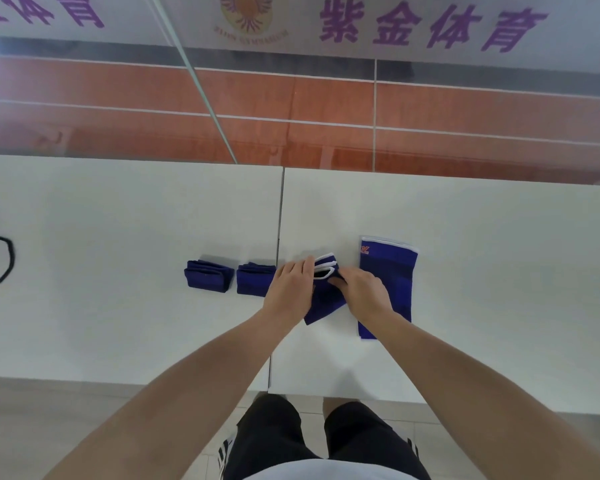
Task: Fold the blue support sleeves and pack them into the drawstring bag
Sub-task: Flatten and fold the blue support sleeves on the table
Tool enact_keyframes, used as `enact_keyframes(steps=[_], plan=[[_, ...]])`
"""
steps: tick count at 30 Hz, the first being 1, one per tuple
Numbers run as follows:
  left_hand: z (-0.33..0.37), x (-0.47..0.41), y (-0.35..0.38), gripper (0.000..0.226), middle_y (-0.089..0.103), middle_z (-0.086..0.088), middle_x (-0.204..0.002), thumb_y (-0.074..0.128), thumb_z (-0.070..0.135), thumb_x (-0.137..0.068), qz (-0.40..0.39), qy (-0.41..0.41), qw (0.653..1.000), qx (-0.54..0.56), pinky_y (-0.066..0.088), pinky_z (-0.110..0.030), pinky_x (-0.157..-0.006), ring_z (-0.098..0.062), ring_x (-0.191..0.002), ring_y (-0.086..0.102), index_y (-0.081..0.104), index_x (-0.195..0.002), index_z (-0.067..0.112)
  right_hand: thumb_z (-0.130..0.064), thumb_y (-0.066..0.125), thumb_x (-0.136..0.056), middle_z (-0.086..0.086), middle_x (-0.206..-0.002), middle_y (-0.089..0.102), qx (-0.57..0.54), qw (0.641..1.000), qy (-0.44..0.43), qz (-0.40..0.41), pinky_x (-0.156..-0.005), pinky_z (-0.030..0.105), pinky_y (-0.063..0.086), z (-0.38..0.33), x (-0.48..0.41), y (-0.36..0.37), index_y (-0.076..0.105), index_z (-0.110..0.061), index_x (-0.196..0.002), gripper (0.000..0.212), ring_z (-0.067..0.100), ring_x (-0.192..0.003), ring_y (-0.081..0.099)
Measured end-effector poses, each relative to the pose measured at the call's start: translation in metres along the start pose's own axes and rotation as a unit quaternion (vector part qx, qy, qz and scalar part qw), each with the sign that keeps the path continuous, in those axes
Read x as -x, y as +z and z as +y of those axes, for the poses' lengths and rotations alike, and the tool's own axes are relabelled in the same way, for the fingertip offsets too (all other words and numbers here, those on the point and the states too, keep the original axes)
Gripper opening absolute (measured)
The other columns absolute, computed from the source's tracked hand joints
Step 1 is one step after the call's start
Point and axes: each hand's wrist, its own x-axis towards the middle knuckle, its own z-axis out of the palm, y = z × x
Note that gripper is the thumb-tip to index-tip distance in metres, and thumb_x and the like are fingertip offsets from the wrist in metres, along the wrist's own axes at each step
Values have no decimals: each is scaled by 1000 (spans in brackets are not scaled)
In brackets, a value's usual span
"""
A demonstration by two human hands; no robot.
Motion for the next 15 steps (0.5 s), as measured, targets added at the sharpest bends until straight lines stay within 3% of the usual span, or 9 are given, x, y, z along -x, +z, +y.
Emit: enact_keyframes(steps=[4,9,12,15], plan=[[-8,-9,1,33,67,-3,-106,59,6,-89,4,16,1000,20,41,-31,-93,-26,-100,60,53,-120,14,-46,46,-101,5,-87,71,16,999,27,-16,-70,43,54,-2,-11,1,65,-19,-94,34,28,-75,63],[-6,-7,0,45,62,-3,-114,60,4,-86,42,27,998,26,42,-34,-94,-26,-106,54,51,-129,16,-53,45,-100,6,-82,69,145,989,28,-13,-59,33,46,-4,-17,-2,67,-14,-90,46,27,-74,66],[-1,5,5,33,54,-6,-119,59,7,-86,93,127,987,-45,44,-38,-95,-29,-107,50,55,-119,12,-52,45,-100,4,-84,69,171,985,13,-9,-60,33,45,-5,-15,-8,66,-16,-90,43,26,-74,66],[2,19,19,30,55,-7,-129,55,16,-93,62,188,978,-69,40,-40,-104,-29,-121,51,58,-122,11,-44,46,-102,0,-86,69,140,990,-31,10,-58,29,47,1,-6,-10,63,-19,-96,31,21,-72,65]])
